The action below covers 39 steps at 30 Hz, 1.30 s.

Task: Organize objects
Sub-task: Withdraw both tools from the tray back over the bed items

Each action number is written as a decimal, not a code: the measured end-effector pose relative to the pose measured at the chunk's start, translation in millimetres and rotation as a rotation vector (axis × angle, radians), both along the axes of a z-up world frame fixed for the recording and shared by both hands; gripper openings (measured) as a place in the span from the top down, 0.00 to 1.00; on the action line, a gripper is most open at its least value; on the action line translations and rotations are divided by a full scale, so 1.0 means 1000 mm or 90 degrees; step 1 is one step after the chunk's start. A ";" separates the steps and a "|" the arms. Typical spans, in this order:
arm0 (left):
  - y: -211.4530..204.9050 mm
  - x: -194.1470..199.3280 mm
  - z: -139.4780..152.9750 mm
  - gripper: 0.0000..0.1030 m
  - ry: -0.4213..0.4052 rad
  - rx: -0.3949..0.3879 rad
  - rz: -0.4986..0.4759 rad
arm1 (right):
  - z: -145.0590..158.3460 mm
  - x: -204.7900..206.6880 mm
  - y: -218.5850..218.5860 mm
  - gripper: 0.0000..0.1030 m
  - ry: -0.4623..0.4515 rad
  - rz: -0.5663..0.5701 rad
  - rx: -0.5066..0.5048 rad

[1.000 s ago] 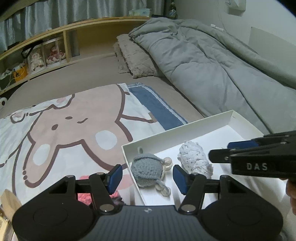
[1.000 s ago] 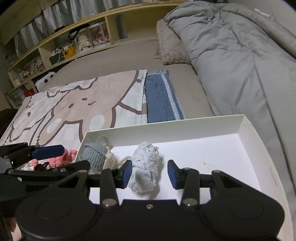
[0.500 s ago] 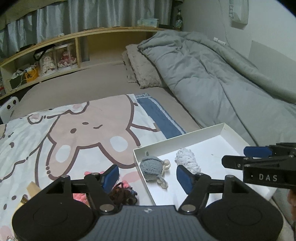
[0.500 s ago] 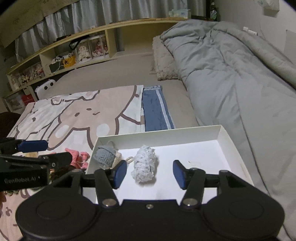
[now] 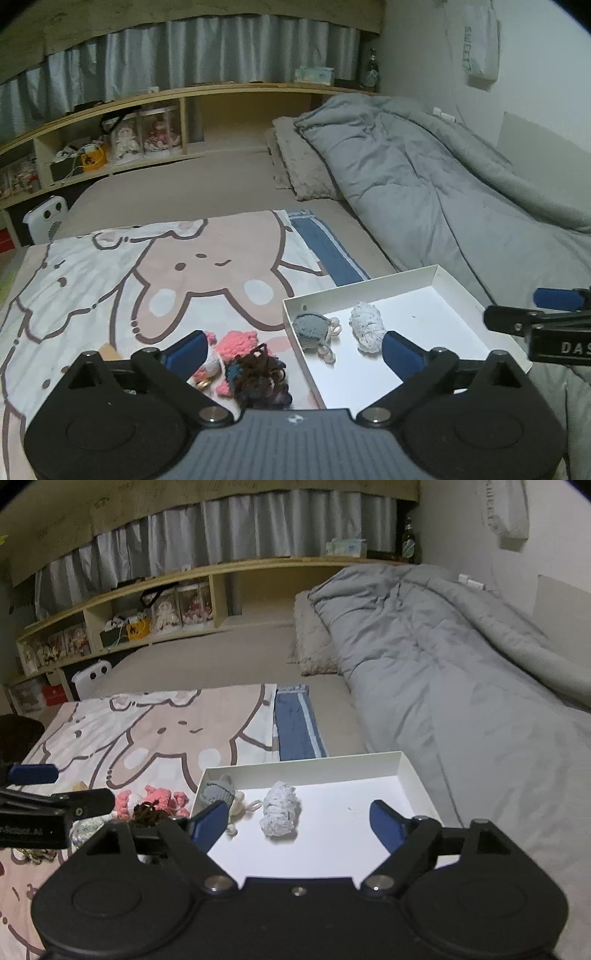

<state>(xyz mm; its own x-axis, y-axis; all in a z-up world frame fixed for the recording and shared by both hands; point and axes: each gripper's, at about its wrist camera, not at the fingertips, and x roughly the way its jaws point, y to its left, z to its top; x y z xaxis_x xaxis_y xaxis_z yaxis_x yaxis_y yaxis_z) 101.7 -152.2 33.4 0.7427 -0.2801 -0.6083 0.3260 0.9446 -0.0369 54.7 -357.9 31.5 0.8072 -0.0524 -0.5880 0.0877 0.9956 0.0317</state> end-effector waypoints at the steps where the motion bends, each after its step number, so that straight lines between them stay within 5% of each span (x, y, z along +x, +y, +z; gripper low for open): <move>1: 0.002 -0.004 0.002 0.01 -0.003 -0.001 0.003 | 0.002 -0.005 0.000 0.12 -0.005 -0.001 -0.004; 10: 0.017 -0.038 0.018 0.00 -0.024 -0.004 0.010 | 0.018 -0.045 0.004 0.00 -0.031 -0.009 -0.026; 20: 0.036 -0.064 0.029 0.00 -0.037 -0.020 0.015 | 0.027 -0.068 0.016 0.00 -0.048 -0.027 -0.017; 39: 0.146 -0.078 0.041 0.00 -0.049 0.000 0.126 | 0.038 -0.052 0.100 0.00 -0.058 0.058 0.019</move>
<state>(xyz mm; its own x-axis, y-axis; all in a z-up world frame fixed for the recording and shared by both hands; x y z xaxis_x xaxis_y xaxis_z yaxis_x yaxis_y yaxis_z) 23.5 -6.6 74.5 0.8278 -0.1239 -0.5471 0.1360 0.9905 -0.0185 2.9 -258.3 69.1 0.8579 0.0404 -0.5121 -0.0082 0.9979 0.0650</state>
